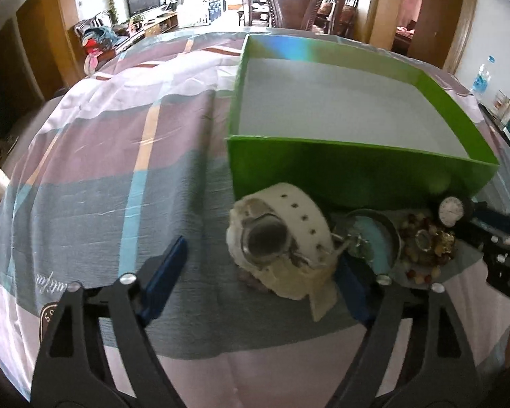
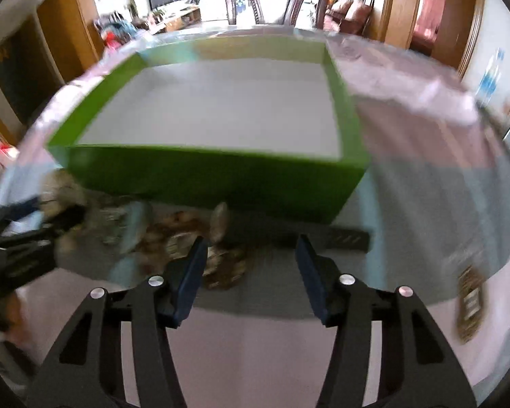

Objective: Organize jewelry
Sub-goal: 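Grasp the white watch with the left gripper while the right gripper grasps the black-strap watch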

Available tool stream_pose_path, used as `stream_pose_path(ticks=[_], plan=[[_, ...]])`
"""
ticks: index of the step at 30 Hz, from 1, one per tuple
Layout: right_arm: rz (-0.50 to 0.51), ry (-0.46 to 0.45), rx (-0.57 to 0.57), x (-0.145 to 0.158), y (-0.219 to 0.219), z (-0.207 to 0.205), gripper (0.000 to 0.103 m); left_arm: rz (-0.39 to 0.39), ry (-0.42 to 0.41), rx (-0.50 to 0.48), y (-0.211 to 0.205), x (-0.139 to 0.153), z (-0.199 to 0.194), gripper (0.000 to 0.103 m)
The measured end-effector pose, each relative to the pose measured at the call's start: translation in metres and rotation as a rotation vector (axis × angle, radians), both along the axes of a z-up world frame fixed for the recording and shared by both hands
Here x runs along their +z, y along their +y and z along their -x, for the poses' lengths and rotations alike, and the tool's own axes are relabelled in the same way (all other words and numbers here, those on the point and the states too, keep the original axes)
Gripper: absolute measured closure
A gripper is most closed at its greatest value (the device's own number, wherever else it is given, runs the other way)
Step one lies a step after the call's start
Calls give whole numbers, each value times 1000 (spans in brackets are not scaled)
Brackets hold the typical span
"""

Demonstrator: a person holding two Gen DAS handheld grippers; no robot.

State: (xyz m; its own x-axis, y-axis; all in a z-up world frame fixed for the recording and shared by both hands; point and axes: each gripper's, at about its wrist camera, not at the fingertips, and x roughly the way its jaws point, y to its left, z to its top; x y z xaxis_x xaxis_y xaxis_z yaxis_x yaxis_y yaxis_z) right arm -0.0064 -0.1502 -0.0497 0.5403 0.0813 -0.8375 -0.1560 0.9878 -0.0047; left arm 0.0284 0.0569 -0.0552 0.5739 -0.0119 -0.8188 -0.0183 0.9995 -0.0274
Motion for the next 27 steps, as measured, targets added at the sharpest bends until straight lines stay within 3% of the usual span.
stream_pose_path(ticks=[2,6,7,8,10,11,12,16,20,24,27], plan=[[49,-14,9,3,-1,-1,30,12,5,4,4,0,0,18],[14,-11,-12,-3,-14,-2,29,22,8,5,1,1,-5,19],[-18,-23,-21,-6,-18,-1,30,32,2,2,1,2,-7,27],[-44,-50,-26,-7,-21,3,33,50,-11,-6,-1,4,-10,42],[-60,-56,18,-6,-18,8,62,47,-19,-8,0,5,-11,60],[-69,-55,48,-3,-16,11,73,38,-26,-5,0,6,-11,61],[-70,-66,65,2,-15,16,77,44,-26,-7,-1,6,-11,61],[-23,-95,107,8,-8,31,81,74,-37,-14,0,8,-9,61],[-70,-83,107,16,-20,31,83,82,-63,-6,0,13,-4,61],[-105,-101,51,27,-39,20,83,80,-69,6,1,15,-5,61],[-136,-110,3,34,-56,14,93,80,-70,6,0,15,-5,61]])
